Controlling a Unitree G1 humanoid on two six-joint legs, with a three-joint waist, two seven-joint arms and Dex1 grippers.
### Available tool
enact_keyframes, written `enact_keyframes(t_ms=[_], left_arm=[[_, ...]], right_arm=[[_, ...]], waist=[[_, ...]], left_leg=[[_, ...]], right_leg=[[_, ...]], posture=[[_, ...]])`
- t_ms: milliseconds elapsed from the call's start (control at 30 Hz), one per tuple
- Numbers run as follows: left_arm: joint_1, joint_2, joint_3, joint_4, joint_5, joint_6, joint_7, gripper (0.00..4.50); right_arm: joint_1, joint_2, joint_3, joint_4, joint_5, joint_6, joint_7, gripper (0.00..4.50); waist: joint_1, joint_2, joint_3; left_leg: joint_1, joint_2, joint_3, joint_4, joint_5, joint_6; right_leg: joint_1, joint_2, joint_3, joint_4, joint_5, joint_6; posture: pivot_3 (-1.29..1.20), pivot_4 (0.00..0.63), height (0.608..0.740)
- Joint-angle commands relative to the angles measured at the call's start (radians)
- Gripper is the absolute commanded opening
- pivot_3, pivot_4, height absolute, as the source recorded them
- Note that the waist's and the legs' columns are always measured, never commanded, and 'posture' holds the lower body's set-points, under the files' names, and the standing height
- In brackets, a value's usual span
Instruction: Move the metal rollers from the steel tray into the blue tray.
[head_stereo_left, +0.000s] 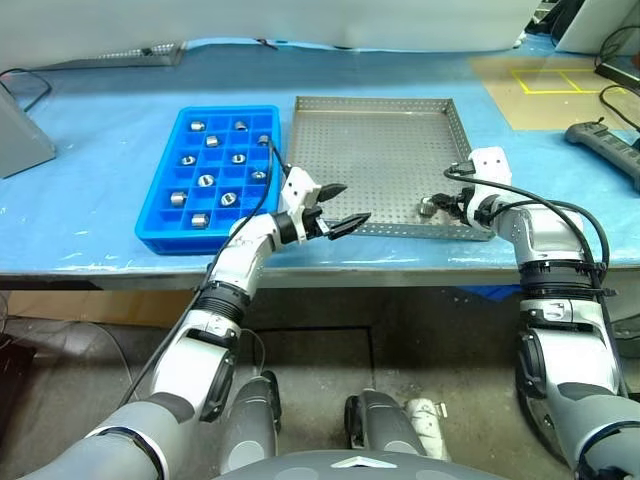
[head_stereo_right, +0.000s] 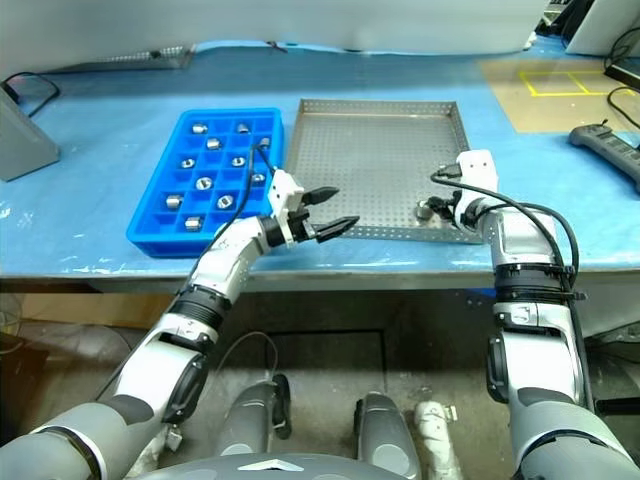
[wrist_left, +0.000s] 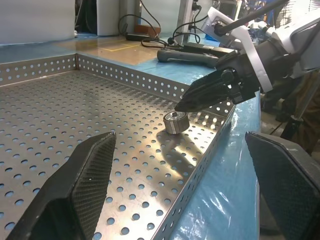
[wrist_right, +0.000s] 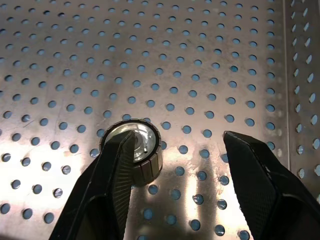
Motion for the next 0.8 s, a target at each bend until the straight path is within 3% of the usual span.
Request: enact_keyframes(t_ms=[33, 800], left_arm=[[0.005, 0.011, -0.005, -0.039, 0.021, -0.016, 0.016, 4.37], [0.063, 0.038, -0.031, -0.081, 0.080, -0.007, 0.045, 4.37]], right_arm=[[-0.039, -0.013, -0.016, 0.078, 0.005, -0.045, -0.006, 2.89], [-0.077, 0.049, 0.034, 0.036, 0.088, -0.049, 0.123, 2.89]], waist=[[0.000, 0.000, 0.000], [0.025, 0.000, 0.000]], left_leg=[[0.000, 0.000, 0.000, 0.000, 0.000, 0.000], [-0.003, 0.001, 0.001, 0.001, 0.000, 0.000]], right_leg=[[0.000, 0.000, 0.000, 0.000, 0.000, 0.000], [-0.005, 0.000, 0.000, 0.003, -0.002, -0.003]], posture=[[-0.22, 0.150, 0.740], [-0.17, 0.150, 0.740]])
